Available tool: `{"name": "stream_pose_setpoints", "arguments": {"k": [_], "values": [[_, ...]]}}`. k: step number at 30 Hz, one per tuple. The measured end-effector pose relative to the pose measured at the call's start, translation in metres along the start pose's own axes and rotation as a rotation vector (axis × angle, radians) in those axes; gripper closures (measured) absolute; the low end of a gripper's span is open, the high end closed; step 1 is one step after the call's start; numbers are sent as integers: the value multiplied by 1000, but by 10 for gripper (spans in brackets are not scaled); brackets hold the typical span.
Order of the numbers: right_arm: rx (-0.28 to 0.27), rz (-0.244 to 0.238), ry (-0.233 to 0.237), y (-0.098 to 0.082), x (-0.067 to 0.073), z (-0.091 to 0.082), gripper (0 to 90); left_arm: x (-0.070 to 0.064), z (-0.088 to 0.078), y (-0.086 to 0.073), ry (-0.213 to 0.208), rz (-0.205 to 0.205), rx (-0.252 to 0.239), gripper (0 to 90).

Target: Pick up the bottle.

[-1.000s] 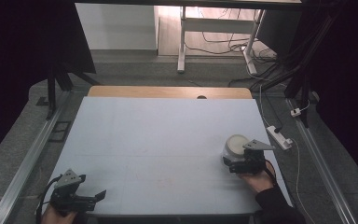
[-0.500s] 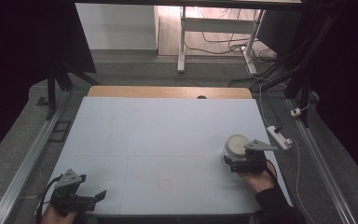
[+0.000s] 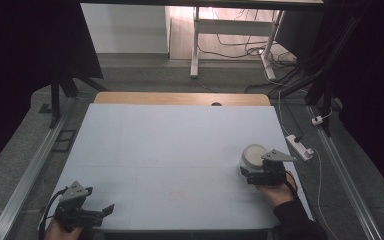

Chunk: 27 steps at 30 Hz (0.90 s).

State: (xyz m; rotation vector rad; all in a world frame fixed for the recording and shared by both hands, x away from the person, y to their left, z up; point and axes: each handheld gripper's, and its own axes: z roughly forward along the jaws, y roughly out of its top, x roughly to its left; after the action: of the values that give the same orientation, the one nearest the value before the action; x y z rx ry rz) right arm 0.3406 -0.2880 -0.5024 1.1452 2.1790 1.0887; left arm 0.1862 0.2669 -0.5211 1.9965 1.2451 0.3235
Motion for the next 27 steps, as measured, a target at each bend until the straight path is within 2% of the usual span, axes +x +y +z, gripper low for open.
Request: {"name": "stream_pose_setpoints", "arguments": {"k": [6,14,18,20,27], "values": [[-2,9,21,1,-1,-1,66,0,0,0,-1,0,-1,3],[-26,-29,49,6,5,-6,67,0,0,0,-1,-3,-1,4],[-51,-39,79,12,9,-10,67,0,0,0,-1,-4,0,4],[-67,-60,99,18,13,-11,67,1,0,0,-2,-5,0,3],[-82,-78,139,27,21,-12,67,1,0,0,-4,-9,0,4]]}}
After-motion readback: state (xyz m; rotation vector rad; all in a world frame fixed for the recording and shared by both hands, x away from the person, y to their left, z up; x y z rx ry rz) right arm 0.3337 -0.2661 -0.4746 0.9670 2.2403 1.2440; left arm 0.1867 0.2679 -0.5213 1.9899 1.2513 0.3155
